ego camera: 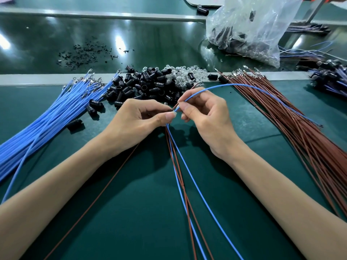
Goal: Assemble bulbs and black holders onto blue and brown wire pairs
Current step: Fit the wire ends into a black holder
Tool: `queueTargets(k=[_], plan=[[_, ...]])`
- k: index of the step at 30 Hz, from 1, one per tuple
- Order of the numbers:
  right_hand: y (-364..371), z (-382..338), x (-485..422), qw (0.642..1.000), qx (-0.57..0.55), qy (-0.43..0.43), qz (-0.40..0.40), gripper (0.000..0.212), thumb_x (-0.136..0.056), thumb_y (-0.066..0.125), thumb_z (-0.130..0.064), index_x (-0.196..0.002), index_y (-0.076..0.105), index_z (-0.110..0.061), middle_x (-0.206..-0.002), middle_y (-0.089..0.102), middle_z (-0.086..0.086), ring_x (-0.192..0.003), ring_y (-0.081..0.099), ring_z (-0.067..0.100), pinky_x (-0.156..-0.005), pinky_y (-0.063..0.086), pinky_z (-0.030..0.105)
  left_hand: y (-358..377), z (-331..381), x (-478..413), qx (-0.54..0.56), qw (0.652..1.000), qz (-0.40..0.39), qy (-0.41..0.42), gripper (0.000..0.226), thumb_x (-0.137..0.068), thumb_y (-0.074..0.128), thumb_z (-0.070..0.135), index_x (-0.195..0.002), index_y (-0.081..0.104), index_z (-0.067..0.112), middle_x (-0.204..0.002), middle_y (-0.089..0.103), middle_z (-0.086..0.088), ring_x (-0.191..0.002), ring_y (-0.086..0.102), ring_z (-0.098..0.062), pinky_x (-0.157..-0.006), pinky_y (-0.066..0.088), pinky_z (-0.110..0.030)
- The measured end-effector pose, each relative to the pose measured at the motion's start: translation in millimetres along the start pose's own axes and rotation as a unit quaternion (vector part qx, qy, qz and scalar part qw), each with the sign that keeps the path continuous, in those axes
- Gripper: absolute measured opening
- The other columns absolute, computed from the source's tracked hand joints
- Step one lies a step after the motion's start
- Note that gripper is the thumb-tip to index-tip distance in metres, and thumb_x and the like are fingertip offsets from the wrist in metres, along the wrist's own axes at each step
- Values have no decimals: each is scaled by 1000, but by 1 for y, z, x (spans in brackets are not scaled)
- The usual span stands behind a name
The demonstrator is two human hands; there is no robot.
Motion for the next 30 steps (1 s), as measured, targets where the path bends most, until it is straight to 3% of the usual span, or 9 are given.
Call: queueTargets(k=[8,15,21,30], plan=[[0,-1,1,1000,5,-7,-10,21,-89,61,4,-81,62,-16,-68,63,-10,-58,58,2,-62,47,14,-1,1,0,-4,1000,-3,10,29,-77,66,28,-96,74,5,-81,69,0,-77,61,-7,-75,46,-20],[0,1,1,1000,3,-13,24,20,-89,60,3,-82,60,-16,-71,61,-6,-60,60,2,-65,47,14,0,1,0,13,1000,13,-5,21,-83,66,21,-96,73,7,-87,72,-14,-78,62,-12,-77,50,-26],[0,2,0,1000,-16,-3,-9,21,-89,60,3,-82,61,-17,-68,64,-11,-59,58,3,-62,48,16,1,0,0,14,1000,7,-3,15,-85,66,14,-95,73,7,-84,71,-8,-76,61,-7,-73,48,-16],[-1,3,-1,999,-34,15,11,18,-88,61,-1,-82,64,-17,-67,64,-11,-58,57,2,-61,47,15,1,0,-1,21,999,30,6,23,-75,71,24,-92,73,9,-76,69,4,-67,58,3,-66,44,-10]])
Point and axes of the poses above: each hand's wrist, its own x-axis away from the middle knuckle, its own y-axis out of the palm, z = x × y, the point moved 1 cm from there along -x, towards the middle knuckle
